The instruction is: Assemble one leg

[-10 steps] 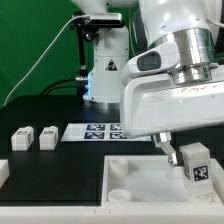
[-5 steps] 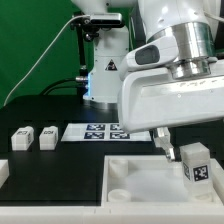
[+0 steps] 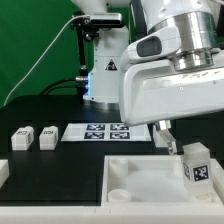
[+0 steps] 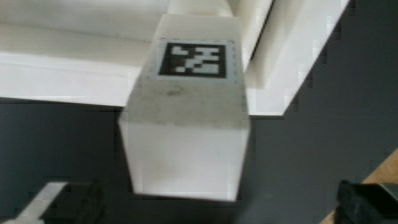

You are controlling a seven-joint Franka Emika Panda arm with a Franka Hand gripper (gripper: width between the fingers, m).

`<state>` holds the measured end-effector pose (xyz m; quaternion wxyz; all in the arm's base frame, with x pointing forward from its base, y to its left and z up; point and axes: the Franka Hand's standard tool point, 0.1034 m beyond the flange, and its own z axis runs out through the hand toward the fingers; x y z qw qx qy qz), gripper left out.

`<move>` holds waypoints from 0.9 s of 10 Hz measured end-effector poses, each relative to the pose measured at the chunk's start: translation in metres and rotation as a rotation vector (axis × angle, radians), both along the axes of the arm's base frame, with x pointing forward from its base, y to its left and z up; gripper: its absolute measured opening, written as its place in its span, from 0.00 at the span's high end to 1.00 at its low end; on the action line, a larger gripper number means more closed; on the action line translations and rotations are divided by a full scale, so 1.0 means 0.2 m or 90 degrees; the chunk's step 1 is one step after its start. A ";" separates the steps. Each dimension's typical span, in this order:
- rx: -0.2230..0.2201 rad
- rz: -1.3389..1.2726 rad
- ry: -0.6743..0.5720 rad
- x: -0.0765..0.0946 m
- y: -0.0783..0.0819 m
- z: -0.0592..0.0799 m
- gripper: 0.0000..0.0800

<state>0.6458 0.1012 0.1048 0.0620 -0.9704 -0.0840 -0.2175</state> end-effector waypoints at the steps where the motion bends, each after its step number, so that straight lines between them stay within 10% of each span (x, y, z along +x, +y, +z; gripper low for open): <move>1: 0.006 0.007 0.061 -0.04 0.02 -0.03 0.19; 5: 0.001 0.040 0.312 -0.08 -0.02 0.00 0.19; 9: 0.005 0.044 0.342 -0.07 -0.02 -0.01 0.19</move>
Offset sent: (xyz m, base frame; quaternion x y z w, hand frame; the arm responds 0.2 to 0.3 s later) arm 0.0038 -0.0248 0.0045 -0.0294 -0.2682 -0.0080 0.9629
